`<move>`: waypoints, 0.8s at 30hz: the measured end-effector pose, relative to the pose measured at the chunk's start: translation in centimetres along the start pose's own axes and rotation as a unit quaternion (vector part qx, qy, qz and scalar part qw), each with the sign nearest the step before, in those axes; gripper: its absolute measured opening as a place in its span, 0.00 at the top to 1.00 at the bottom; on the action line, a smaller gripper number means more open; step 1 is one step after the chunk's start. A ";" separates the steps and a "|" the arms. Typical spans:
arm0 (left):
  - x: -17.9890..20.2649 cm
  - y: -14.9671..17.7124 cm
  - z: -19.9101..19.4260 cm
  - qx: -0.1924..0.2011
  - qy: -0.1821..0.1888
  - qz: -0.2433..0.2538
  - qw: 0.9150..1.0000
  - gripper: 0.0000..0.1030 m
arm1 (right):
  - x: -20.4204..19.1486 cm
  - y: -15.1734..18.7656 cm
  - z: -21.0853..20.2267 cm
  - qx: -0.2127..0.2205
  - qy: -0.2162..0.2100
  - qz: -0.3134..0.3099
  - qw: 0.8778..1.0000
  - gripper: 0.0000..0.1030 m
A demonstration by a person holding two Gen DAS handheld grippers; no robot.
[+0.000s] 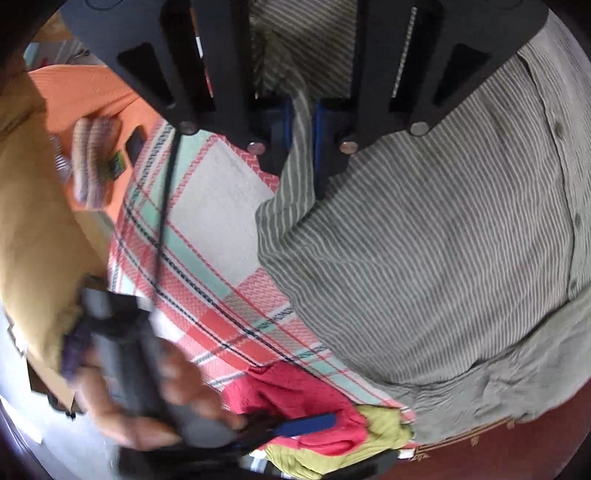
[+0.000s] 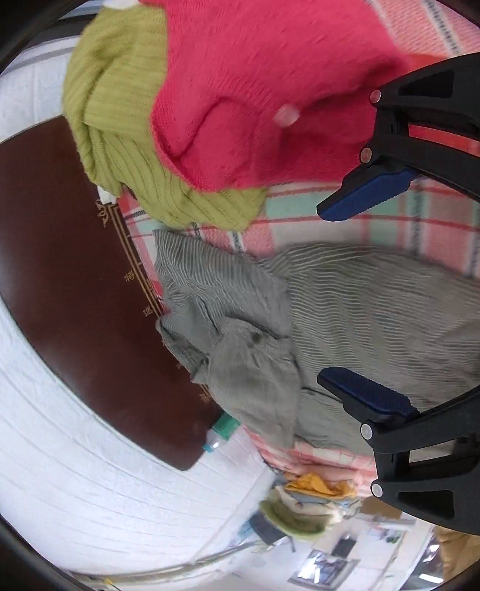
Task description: Fold clothes
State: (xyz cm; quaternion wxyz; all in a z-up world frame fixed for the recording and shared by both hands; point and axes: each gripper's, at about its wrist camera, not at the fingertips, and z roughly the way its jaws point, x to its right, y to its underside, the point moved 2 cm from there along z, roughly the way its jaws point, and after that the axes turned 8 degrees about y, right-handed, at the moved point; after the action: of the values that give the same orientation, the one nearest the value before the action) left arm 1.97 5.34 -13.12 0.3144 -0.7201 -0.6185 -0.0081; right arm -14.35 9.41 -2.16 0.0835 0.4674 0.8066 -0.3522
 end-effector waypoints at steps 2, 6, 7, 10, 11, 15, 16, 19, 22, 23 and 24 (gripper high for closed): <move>-0.7 0.1 -0.4 0.005 0.008 -0.015 1.000 0.90 | 0.5 -1.3 2.2 -0.005 0.002 0.014 1.000 0.20; -1.7 0.5 -1.5 0.016 0.020 -0.035 0.999 0.90 | 0.8 -2.7 6.0 -0.028 0.000 0.041 0.999 0.22; -1.9 0.6 -1.6 0.016 0.024 -0.039 0.999 0.90 | 0.8 -3.0 6.9 -0.032 -0.002 0.047 0.998 0.22; -2.6 1.0 -1.9 0.020 0.036 -0.056 0.998 0.90 | 0.6 -3.7 8.0 -0.022 -0.008 0.060 0.998 0.24; -2.8 1.1 -2.0 0.021 0.039 -0.059 0.997 0.90 | 0.7 -3.9 8.2 -0.020 -0.009 0.068 0.997 0.30; -3.3 1.4 -2.3 0.024 0.056 -0.070 0.996 0.90 | 0.2 -4.2 9.3 -0.032 0.002 0.059 0.998 0.70; -3.4 1.4 -2.3 0.025 0.061 -0.073 0.995 0.90 | 0.0 -4.1 9.6 -0.037 0.007 0.055 0.998 0.82; -3.7 1.6 -2.6 0.029 0.083 -0.084 0.993 0.90 | -0.6 -4.4 9.1 -0.030 0.014 0.047 0.998 0.89; -4.2 1.7 -3.2 0.040 0.111 -0.098 0.988 0.90 | -2.3 -5.0 7.7 -0.014 0.029 0.020 0.999 0.90; -4.3 1.7 -3.5 0.044 0.120 -0.101 0.987 0.90 | -3.2 -5.4 7.3 -0.009 0.053 0.000 0.999 0.90; -4.4 1.8 -3.7 0.048 0.128 -0.104 0.985 0.90 | -4.2 -5.7 6.9 -0.004 0.075 -0.021 0.997 0.90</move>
State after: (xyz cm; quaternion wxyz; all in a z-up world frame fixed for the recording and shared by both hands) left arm 3.96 -0.35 -12.67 0.4225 -0.6290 -0.6443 -0.1035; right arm -18.03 0.19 -2.53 0.0173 0.4754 0.8215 -0.3145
